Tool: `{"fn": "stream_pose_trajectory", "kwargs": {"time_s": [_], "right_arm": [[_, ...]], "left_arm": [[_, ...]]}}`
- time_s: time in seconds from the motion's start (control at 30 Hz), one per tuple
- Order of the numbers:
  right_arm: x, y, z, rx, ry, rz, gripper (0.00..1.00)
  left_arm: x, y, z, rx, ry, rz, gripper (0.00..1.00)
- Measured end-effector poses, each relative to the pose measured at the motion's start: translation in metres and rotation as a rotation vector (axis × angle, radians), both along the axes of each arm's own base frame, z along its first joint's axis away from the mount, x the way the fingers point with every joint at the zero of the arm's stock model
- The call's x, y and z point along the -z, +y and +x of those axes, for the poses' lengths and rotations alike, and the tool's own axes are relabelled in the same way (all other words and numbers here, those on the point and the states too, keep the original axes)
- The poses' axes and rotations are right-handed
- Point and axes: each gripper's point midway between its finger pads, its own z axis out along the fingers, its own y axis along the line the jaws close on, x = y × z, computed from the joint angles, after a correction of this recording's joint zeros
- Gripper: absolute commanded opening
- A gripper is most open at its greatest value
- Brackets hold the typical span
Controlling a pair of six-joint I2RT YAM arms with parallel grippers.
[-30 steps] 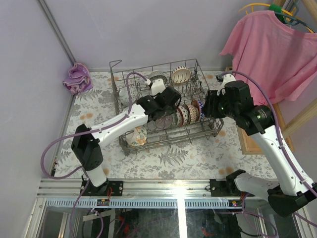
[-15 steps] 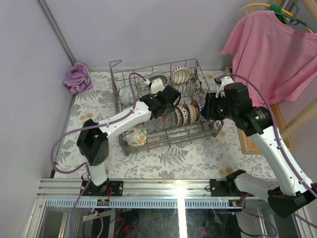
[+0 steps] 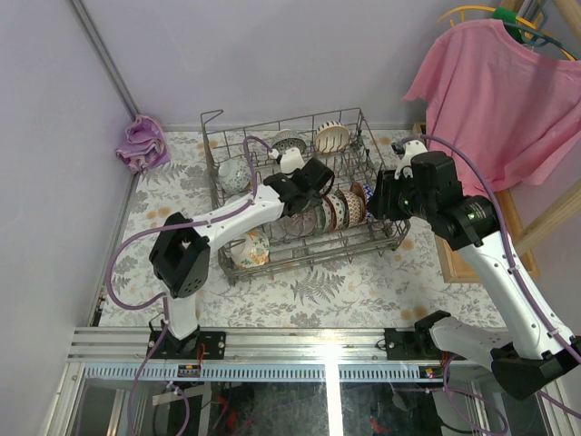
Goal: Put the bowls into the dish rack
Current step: Pick up the bowl from the dish rack.
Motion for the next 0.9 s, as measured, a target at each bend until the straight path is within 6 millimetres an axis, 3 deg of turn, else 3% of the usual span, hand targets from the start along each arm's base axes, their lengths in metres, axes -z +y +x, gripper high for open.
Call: {"fn": "stream_pose_trajectory", "kwargs": {"time_s": [0.47, 0.73, 0.9], "right_arm": [[0.003, -0.002, -0.003, -0.005, -0.005, -0.003, 0.47], [0.005, -0.003, -0.005, -0.007, -0.002, -0.008, 0.46], [0.005, -0.003, -0.005, -0.007, -0.002, -0.008, 0.46]], "left_arm": [[0.008, -0.005, 0.002, 0.0, 0.01, -0.011, 0.23], [0.014, -0.015, -0.001, 0.01, 0.026, -0.044, 0.0], [0.019, -0.022, -0.008, 0.032, 0.038, -0.054, 0.0]]}}
